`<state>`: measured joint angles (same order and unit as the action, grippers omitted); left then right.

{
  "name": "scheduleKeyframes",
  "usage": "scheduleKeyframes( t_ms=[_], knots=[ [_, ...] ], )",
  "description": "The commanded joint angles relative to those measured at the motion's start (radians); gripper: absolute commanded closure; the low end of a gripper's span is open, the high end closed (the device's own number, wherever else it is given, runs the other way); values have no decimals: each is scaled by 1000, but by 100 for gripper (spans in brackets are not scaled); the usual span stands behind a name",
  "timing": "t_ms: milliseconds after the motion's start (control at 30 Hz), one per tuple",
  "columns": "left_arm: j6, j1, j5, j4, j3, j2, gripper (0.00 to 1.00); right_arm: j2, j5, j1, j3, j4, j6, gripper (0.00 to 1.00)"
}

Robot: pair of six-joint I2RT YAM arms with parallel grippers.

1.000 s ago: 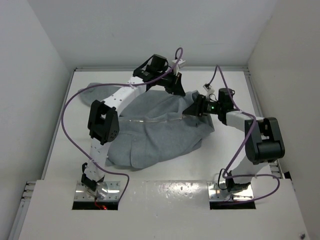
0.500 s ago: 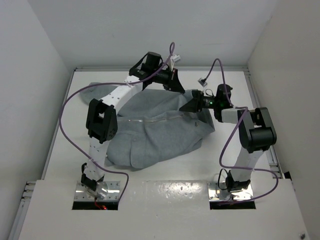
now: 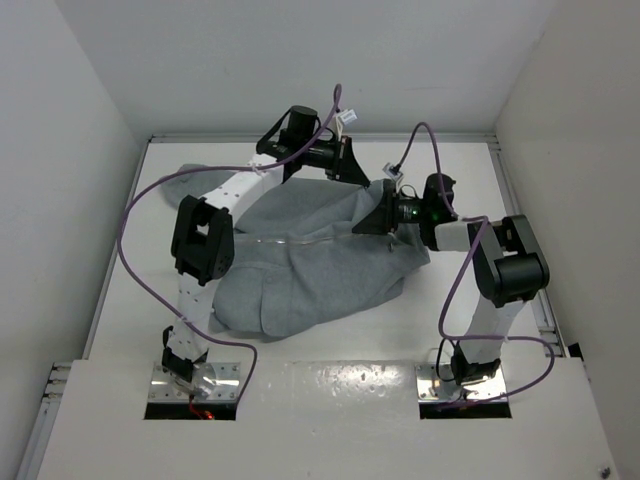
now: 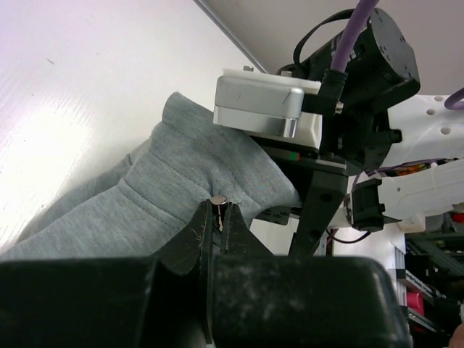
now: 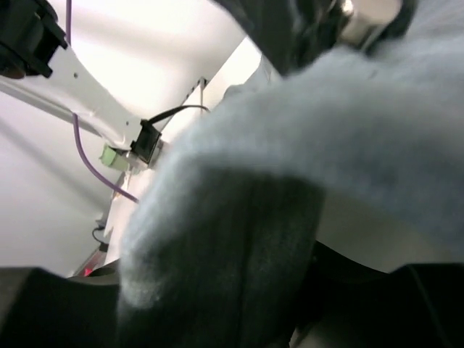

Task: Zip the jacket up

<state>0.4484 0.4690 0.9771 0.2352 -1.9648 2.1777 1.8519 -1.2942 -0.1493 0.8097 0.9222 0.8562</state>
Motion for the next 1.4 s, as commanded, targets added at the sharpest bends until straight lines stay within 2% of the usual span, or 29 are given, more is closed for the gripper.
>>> scheduleKeyframes(
  t_ms=[0,33,67,100,167,200,233,367,600,733,867,933,967,1000,1067,1100,1133,1167,1233,1267,1300,1367],
  knots=[
    [41,-16,51,-109,-5,-16,100,-10,-40,-12,9,-7,-93,55],
    [41,-16,51,-109,-5,-16,100,-22,-37,-12,9,-41,-153,54],
    [41,-16,51,-109,-5,-16,100,-42,-18,-13,6,-291,-193,54],
    [50,-16,60,-119,-5,-16,100,-52,-8,-15,11,-378,-377,54],
    [50,-16,60,-119,-5,-16,100,-98,25,-19,37,-547,-520,54],
    [59,-16,69,-119,-5,-16,100,-103,30,-19,69,-741,-701,53],
    [59,-16,69,-128,-5,-16,100,-108,30,-24,77,-766,-730,53],
    [59,-26,69,-128,-5,-25,100,-111,32,-12,45,-622,-646,58],
    [59,-26,69,-128,13,-25,100,-99,35,-1,34,-470,-473,79],
    [41,-35,69,-128,36,-47,100,-102,29,-1,32,-366,-366,83],
    [-5,-44,40,-88,58,-67,100,-106,29,1,43,-249,-237,81],
    [-16,-44,28,-79,69,-76,100,-105,26,-1,46,-188,-200,86],
    [-31,-44,28,-79,69,-76,98,-103,23,-3,48,-174,-166,91],
    [-46,-44,-9,-53,69,-85,74,-103,22,-4,48,-168,-161,93],
    [-107,-55,-58,-34,83,-127,53,-105,18,-3,48,-167,-152,95],
    [-141,-55,-127,-4,96,-149,41,-105,15,-3,48,-167,-152,96],
    [-186,-64,-165,18,133,-179,38,-109,16,-1,48,-171,-143,96],
    [-298,-64,-201,41,159,-250,35,-112,12,-3,48,-186,-135,98],
    [-452,-64,-293,162,204,-324,29,-123,10,1,40,-206,-131,99],
    [-620,-64,-316,217,243,-387,29,-128,4,2,36,-209,-123,100],
    [-707,-55,-325,340,262,-413,29,-132,3,2,31,-215,-118,100],
    [-929,-29,-334,456,328,-465,33,-145,0,2,31,-220,-88,100]
  ],
)
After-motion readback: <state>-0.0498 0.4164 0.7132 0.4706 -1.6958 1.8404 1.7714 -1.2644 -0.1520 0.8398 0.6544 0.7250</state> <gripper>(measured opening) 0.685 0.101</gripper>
